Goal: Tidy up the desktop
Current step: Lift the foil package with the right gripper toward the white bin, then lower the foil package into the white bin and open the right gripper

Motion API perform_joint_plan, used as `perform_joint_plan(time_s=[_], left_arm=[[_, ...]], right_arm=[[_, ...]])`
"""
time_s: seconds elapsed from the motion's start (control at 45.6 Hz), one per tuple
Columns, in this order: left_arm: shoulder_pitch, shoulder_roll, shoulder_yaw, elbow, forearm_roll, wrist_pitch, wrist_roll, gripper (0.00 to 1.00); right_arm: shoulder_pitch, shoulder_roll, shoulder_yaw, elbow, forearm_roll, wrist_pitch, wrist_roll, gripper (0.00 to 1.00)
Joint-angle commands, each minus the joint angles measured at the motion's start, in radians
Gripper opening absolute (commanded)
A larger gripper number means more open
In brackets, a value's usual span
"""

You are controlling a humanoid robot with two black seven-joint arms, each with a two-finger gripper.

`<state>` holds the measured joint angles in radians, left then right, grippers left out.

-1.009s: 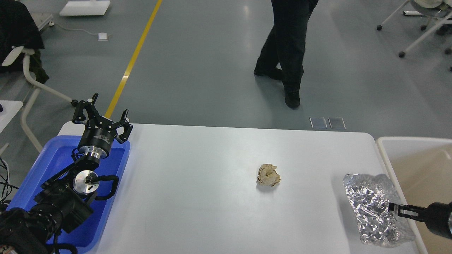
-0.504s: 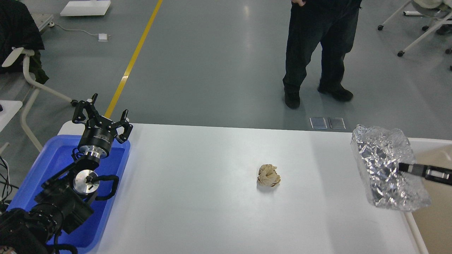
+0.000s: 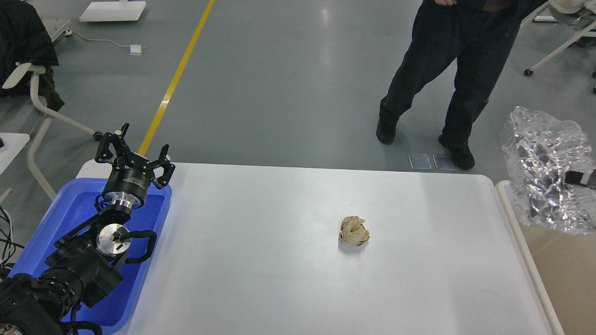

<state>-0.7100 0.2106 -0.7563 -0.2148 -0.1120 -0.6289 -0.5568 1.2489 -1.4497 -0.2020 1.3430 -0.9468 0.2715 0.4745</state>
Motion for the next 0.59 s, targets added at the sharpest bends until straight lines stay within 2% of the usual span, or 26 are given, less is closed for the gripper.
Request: perform_joint_plan(time_s=[0.0, 0.154, 0.395, 0.57], left_arm=[[0.001, 0.000, 0.000, 0.000, 0.000, 0.000, 0.000, 1.00], [0.000, 0.000, 0.000, 0.000, 0.000, 0.000, 0.000, 1.00], [0.000, 0.001, 0.000, 0.000, 0.000, 0.000, 0.000, 1.00], [0.000, 0.000, 0.000, 0.000, 0.000, 0.000, 0.000, 1.00]], right_arm=[[0.003, 0.078, -0.048, -0.264, 0.158, 0.029, -0.011, 0.00], [-0.049, 0.190, -0.140, -0.525, 0.308, 0.031, -0.037, 0.00], [-0.224, 0.436, -0.270, -0.941, 0.602, 0.031, -0.181, 0.00], [-0.332, 0.543, -0.258, -1.096, 0.668, 0.029, -0.272, 0.00]])
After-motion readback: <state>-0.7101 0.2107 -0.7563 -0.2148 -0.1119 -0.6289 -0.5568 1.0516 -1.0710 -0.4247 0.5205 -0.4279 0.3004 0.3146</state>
